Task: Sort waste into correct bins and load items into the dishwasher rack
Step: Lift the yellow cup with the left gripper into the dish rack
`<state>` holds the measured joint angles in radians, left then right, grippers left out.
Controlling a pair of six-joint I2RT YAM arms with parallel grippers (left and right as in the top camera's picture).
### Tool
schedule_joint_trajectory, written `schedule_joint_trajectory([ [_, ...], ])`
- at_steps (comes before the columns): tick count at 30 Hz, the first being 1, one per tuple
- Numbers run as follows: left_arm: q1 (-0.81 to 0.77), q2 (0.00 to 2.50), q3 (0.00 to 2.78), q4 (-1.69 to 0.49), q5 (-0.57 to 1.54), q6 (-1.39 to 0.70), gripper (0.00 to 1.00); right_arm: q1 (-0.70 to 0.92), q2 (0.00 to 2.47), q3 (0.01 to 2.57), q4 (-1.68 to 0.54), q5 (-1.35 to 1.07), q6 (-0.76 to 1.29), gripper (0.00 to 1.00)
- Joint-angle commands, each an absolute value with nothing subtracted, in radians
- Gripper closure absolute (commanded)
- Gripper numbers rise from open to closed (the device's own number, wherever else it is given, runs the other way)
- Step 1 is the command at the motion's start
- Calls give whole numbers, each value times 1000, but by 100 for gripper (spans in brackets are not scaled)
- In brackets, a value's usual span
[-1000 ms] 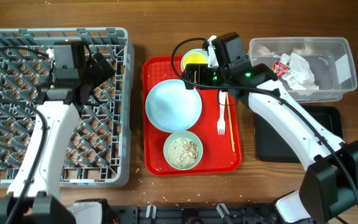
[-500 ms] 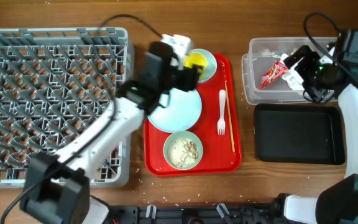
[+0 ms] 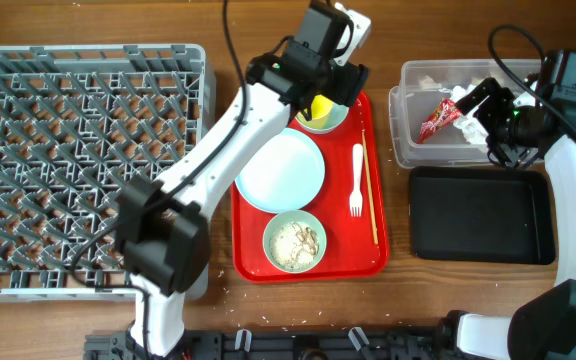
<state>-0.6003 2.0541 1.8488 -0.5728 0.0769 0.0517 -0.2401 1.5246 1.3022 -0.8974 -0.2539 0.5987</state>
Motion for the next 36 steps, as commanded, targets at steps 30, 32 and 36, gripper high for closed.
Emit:
schedule_joint_trajectory([
  [30, -523, 1887, 1852, -775, 71, -173, 96, -241, 1515, 1311, -893, -244, 605, 0],
  [32, -410, 1849, 1852, -815, 144, -173, 96, -241, 1515, 1311, -894, -244, 605, 0],
  [36, -30, 1848, 1851, -869, 667, -199, 96, -241, 1515, 1311, -894, -244, 605, 0],
])
